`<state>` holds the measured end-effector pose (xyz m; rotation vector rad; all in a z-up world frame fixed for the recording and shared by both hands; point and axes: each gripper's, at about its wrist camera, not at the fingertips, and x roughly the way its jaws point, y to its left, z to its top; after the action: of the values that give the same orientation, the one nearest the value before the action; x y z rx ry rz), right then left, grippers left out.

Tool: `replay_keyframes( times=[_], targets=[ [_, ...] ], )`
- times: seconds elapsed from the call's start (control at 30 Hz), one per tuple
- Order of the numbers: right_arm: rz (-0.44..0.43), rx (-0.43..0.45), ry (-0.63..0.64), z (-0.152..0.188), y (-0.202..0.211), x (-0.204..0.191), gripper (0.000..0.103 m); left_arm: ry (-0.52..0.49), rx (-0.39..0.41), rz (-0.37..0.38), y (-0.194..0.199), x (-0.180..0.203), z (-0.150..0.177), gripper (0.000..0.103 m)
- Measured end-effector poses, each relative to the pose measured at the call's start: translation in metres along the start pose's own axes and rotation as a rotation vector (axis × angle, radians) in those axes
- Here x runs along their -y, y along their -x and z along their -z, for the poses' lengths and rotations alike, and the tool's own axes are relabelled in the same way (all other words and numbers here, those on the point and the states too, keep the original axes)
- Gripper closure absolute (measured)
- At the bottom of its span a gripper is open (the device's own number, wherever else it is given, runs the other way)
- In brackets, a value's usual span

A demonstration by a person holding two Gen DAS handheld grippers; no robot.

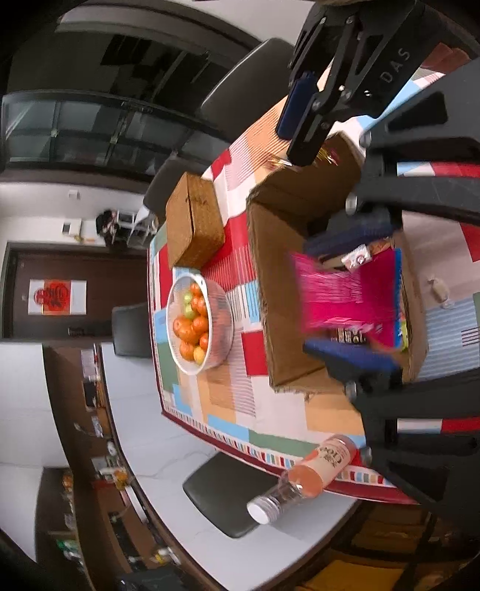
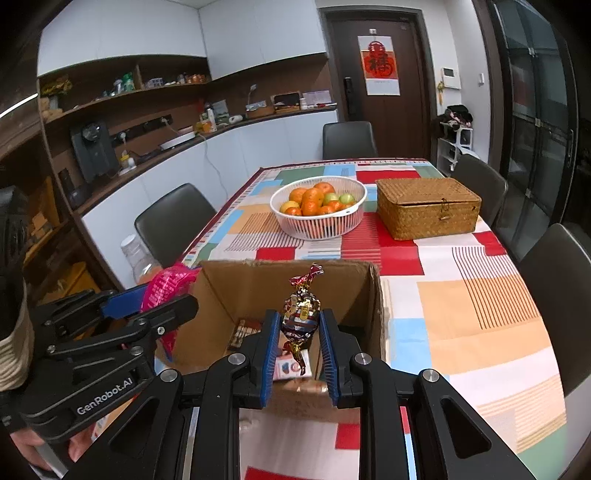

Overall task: Organize snacks
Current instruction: 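Carry both items over the box and open both tools to drop them, then move both tools back toward the DENMAS pack and the small green lollipop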

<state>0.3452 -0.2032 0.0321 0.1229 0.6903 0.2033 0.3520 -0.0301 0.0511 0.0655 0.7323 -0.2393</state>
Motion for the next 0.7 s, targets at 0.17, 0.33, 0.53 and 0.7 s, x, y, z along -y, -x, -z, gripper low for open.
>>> replay_keyframes(
  times=[0.17, 0.33, 0.53, 0.7],
  targets=[
    [0.018, 0.018, 0.018, 0.006, 0.008, -0.005, 0.063, -0.006, 0.027, -0.016, 0.019, -0.004, 0.01, 0.043],
    [-0.012, 0.031, 0.042, 0.015, 0.024, -0.015, 0.063, 0.012, 0.043, -0.009, 0.045, -0.011, 0.027, 0.043],
    [-0.054, 0.033, 0.091, 0.035, 0.047, -0.034, 0.063, 0.006, 0.064, -0.026, 0.077, -0.014, 0.052, 0.04],
    [-0.088, 0.018, 0.12, 0.054, 0.06, -0.047, 0.063, 0.002, 0.073, -0.039, 0.102, -0.016, 0.076, 0.038]
  ],
)
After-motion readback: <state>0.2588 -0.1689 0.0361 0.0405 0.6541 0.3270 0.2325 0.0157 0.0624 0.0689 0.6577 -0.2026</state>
